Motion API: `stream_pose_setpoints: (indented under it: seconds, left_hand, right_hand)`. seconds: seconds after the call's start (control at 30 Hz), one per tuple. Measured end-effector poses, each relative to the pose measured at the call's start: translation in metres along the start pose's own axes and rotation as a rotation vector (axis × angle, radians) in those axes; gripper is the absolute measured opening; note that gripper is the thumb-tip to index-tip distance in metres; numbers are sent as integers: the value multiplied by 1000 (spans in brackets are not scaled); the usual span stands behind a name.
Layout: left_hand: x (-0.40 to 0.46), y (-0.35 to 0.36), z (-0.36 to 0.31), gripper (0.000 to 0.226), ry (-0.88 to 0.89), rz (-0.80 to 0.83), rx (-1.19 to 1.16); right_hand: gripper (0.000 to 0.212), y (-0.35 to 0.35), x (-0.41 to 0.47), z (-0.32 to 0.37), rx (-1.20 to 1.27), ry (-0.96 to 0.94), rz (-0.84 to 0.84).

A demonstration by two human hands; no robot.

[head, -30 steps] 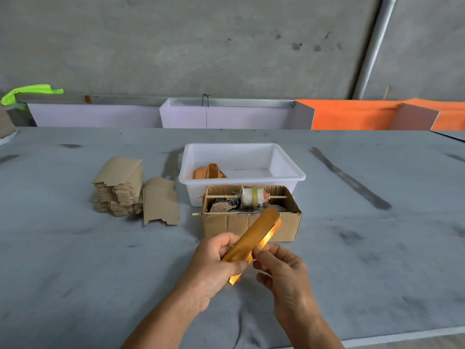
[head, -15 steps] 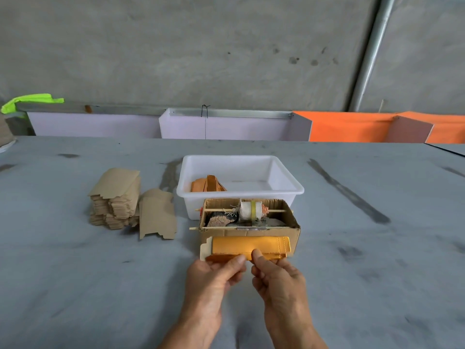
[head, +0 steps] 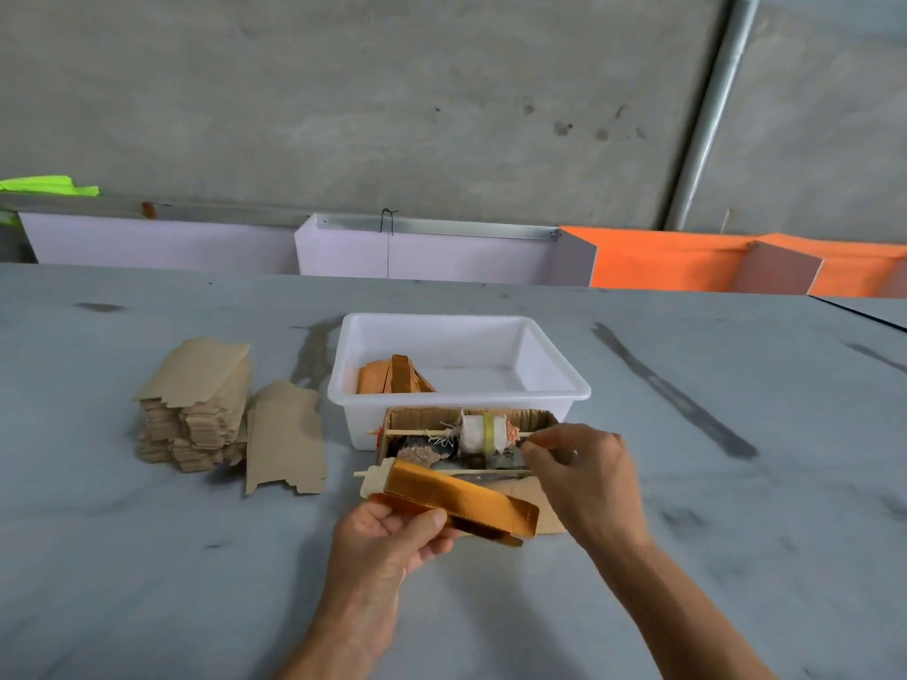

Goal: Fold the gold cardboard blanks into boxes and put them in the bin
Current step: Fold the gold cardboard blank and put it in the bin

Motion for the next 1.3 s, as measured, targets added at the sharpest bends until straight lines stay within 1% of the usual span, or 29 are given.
stream_pose_setpoints:
  seconds: [0.07, 0.17, 0.3, 0.37, 0.43, 0.5, 0.57, 0.63, 0.73, 0.9, 1.03, 1.13, 1.3]
  left_hand:
    - [1, 1, 2, 19, 2, 20, 23]
    - [0, 1, 3, 18, 15, 41, 42]
    - [-1, 1, 3, 13, 35, 54, 52]
    - [-1, 2, 4, 16, 40, 67, 60]
    - [-1, 2, 4, 15, 38, 69, 47]
    - [-2, 2, 4, 17, 36, 71, 36]
    - [-2, 1, 4, 19, 35, 75, 42]
    - [-2, 1, 5, 23, 29, 79, 47]
    - [-1, -1, 8, 34, 15, 65, 49]
    - [0, -2, 10, 16, 8, 60, 40]
    - [0, -1, 12, 18, 9, 77, 51]
    - [-1, 0, 11, 25, 13, 86, 51]
    - [-1, 0, 14, 22, 4, 98, 59]
  right_hand:
    - [19, 21, 15, 1, -166, -20, 111]
    - [24, 42, 29, 2, -406, -49, 219]
    - [27, 59, 36, -11, -520, 29, 317]
    - [31, 62, 38, -16, -495, 80, 343]
    - [32, 64, 39, -21, -400, 153, 350]
    - [30, 65, 38, -25, -333, 220, 351]
    - [26, 66, 37, -26, -315, 244, 348]
    - [25, 64, 37, -29, -286, 273, 329]
    - [29, 61, 38, -33, -244, 317, 292]
    - [32, 64, 39, -34, -190, 358, 259]
    - [33, 67, 40, -37, -183, 390, 256]
    - [32, 67, 40, -41, -168, 427, 261]
    - [32, 66, 41, -46, -28, 496, 270]
Point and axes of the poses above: each hand's wrist, its own x-axis towards the middle knuckle, its own y-axis out of the palm, z = x × y, the point moved 10 cm from there along x, towards the middle knuckle, and after that the axes turned 10 degrees about x, right-handed, at the moved point
